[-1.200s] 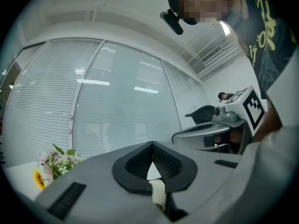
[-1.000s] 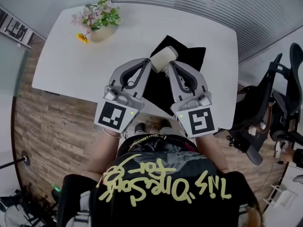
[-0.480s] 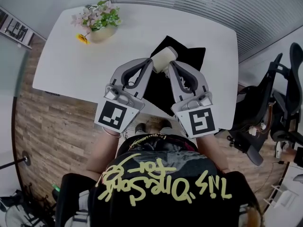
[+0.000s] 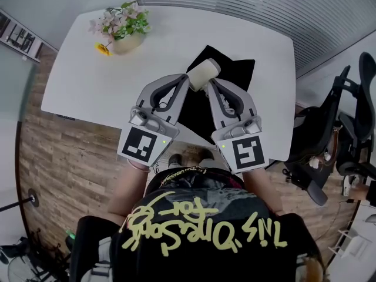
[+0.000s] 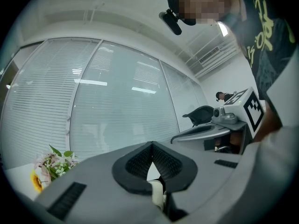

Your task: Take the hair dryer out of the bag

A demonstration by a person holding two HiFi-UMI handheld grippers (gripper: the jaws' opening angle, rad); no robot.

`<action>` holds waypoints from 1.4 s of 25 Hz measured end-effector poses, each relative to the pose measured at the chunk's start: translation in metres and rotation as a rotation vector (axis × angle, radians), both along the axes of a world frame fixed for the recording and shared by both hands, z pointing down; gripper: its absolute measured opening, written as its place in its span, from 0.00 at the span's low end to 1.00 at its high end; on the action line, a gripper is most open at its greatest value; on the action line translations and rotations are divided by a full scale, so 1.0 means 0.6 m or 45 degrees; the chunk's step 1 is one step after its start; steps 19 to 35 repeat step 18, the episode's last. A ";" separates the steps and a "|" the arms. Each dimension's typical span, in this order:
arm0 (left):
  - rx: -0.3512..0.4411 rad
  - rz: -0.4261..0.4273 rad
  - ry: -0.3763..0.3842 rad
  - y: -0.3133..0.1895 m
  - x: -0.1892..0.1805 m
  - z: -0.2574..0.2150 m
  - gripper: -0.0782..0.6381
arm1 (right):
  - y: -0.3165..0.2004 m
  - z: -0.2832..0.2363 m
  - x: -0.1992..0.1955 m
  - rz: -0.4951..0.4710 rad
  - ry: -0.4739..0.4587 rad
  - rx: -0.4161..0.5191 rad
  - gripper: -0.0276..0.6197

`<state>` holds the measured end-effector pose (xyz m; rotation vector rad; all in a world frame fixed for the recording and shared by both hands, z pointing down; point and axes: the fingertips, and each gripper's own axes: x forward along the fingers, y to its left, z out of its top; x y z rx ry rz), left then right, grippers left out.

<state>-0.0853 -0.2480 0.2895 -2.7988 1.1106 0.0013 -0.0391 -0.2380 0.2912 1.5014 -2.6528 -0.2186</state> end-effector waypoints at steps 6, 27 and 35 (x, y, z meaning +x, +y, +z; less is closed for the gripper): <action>-0.005 0.005 0.010 0.005 0.006 0.002 0.10 | 0.007 0.004 0.004 0.005 -0.003 -0.004 0.05; -0.014 0.014 0.005 0.010 0.013 0.007 0.10 | 0.014 0.006 0.010 0.008 -0.003 -0.008 0.05; -0.014 0.014 0.005 0.010 0.013 0.007 0.10 | 0.014 0.006 0.010 0.008 -0.003 -0.008 0.05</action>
